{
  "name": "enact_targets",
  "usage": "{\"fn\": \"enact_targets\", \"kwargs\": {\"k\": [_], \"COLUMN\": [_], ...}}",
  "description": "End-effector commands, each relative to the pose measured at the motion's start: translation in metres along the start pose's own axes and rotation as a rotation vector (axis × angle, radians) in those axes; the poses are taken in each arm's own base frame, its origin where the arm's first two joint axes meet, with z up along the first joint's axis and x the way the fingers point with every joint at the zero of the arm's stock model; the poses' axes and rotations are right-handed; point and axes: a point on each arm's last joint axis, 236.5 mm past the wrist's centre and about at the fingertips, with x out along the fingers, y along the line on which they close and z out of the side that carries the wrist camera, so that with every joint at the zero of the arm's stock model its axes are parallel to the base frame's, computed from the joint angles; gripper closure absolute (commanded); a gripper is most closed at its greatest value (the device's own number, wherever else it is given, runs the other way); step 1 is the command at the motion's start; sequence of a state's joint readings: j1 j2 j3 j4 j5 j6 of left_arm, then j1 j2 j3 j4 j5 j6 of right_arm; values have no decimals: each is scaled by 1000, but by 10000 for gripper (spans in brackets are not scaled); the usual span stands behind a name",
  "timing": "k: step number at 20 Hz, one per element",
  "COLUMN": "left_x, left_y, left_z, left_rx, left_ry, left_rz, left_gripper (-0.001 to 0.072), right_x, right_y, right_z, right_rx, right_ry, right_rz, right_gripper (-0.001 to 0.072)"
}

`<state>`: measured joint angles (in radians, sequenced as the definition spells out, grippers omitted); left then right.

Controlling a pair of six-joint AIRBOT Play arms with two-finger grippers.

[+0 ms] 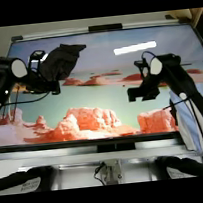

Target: Fold the shirts.

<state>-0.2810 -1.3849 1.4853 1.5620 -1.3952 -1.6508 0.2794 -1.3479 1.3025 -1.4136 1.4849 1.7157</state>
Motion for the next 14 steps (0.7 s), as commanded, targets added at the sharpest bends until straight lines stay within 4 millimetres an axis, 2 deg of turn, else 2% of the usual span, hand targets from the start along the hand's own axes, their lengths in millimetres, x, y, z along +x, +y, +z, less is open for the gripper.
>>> {"fn": "enact_targets", "kwargs": {"k": [1,3,5,7,9,11,14], "left_x": [0,0,0,0,0,3,8], "left_y": [0,2,6,5,5,-4,-30], "left_z": [0,0,0,0,0,20,52], "left_rx": [-1,52,252,282,281,263,134], "left_ry": [1,0,2,2,2,-82,-207], "left_rz": [1,6,23,23,23,-4,-115], "left_gripper": [17,17,16,17,17,17,16], "right_x": [0,0,0,-1,-1,-1,-2], "right_y": [0,0,1,3,2,2,3], "right_z": [0,0,3,20,22,23,35], "right_rx": [-1,-1,-1,-1,-2,-26,-62], "right_ry": [0,0,-10,-82,-92,-98,-149], "right_rz": [0,0,4,14,9,4,8], "right_gripper": [27,27,27,27,27,27,27]}}
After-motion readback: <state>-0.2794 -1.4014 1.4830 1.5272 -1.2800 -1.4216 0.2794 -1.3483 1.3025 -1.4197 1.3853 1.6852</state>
